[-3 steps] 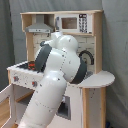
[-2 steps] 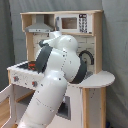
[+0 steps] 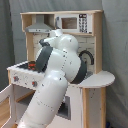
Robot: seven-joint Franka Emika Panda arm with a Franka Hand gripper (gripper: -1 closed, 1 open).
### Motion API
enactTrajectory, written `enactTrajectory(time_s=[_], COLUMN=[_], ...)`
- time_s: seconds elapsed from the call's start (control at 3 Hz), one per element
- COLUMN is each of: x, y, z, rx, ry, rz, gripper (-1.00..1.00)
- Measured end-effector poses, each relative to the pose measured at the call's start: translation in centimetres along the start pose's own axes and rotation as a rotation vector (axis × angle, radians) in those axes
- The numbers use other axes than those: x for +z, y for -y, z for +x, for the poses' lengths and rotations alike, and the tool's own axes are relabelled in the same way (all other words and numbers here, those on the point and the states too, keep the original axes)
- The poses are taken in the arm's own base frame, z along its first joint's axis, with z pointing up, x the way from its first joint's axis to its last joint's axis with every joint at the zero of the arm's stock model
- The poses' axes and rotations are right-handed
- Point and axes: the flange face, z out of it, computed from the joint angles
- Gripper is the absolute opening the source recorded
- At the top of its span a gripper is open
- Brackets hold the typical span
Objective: Play with the kitchen
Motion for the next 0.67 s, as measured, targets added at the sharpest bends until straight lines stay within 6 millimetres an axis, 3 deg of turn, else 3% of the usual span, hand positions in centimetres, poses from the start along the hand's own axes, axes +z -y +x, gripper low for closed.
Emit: enactTrajectory(time_s=[0.33,0.67], x=[-4.3,-6.6], y=[4.0,7.6], z=[1.0,0.5], rx=[-0.065,-0.104], ry=[-0.047,-0.040], rz=[-0.002,-0.016], gripper=[1.00,1.00])
